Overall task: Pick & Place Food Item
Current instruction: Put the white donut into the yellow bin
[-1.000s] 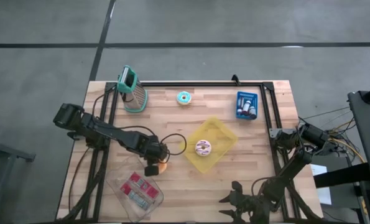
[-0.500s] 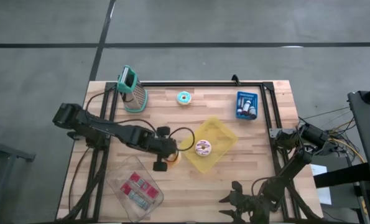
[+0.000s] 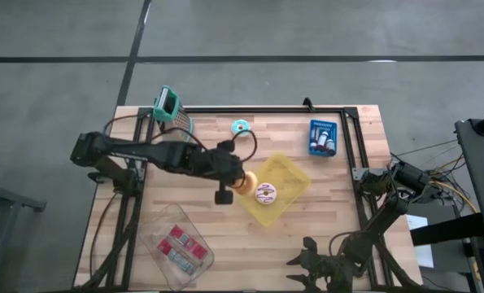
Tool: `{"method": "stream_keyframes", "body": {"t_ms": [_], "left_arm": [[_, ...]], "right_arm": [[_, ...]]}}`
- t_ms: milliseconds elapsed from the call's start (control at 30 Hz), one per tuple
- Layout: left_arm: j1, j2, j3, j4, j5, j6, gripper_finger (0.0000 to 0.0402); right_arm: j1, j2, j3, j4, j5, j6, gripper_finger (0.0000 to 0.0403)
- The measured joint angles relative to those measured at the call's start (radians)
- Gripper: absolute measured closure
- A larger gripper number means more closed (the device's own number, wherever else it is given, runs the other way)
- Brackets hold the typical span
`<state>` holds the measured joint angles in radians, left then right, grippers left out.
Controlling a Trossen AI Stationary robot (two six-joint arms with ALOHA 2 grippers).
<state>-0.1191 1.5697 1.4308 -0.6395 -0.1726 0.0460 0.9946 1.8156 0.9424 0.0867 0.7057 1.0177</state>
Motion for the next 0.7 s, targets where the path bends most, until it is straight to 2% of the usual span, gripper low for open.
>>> {"method": "stream_keyframes", "body": {"t_ms": [233, 433, 600, 700], "left_arm": [[0.06, 0.0, 0.013, 0.031, 0.025, 0.018, 0.0383], [0.107, 0.0, -0.026, 0.089, 0.047, 0.079, 0.0383], [0.123, 0.0, -0.06, 0.104, 0.123, 0.178, 0.0383], [0.121, 0.001, -0.1, 0.12, 0.136, 0.173, 0.0383]], "right_arm": [[0.0, 0.0, 0.0, 0.0, 0.0, 0.0, 0.0216], [0.0, 0.0, 0.0, 0.0, 0.0, 0.0, 0.0216], [0.0, 0.0, 0.0, 0.0, 0.0, 0.0, 0.0216], [0.0, 0.0, 0.0, 0.0, 0.0, 0.0, 0.0216]]}}
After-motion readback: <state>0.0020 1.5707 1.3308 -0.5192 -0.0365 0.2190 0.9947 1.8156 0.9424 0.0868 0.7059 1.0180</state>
